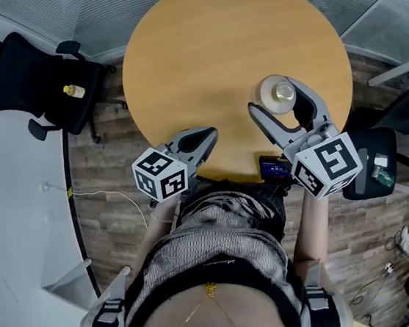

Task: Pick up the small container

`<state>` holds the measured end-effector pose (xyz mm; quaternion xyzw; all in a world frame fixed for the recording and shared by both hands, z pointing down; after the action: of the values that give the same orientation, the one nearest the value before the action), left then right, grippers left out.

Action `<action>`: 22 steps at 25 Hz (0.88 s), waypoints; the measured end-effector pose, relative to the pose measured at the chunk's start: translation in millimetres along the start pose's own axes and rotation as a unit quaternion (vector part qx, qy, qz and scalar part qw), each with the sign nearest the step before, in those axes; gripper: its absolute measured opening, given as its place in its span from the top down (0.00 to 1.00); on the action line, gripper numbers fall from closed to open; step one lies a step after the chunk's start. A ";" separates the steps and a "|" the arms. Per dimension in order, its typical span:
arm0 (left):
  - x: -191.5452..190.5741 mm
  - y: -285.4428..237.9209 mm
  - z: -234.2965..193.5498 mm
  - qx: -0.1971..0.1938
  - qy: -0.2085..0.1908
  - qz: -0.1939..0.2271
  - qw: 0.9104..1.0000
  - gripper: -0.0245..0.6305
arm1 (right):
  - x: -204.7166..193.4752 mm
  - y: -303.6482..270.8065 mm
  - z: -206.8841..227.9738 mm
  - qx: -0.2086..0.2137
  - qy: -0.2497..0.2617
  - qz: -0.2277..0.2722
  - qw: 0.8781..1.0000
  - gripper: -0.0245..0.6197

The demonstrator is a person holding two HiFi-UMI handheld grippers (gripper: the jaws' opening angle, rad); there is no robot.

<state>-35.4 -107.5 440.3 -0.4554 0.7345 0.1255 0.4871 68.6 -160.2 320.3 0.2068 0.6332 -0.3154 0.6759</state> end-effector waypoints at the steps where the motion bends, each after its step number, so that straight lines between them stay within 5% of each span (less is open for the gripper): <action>1: -0.1 0.1 -0.5 0.000 0.001 0.000 1.000 0.96 | -0.1 -0.2 0.1 -0.001 -0.001 0.000 1.000 0.44; 22: 0.4 -3.1 -4.9 0.001 0.001 -0.003 1.000 0.96 | 2.4 0.4 2.6 -0.002 -0.002 0.003 1.000 0.44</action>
<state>-36.0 -112.5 443.2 -0.4572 0.7338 0.1232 0.4871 70.8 -162.1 318.2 0.2073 0.6319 -0.3126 0.6782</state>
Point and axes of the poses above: the fingertips, and each gripper's own axes: y backward along the fingers, z to its right, x out of its top, the point moved 1 cm from there along y, backward along the fingers, and after that the axes turned 6 degrees about z, right-handed, at the moved point
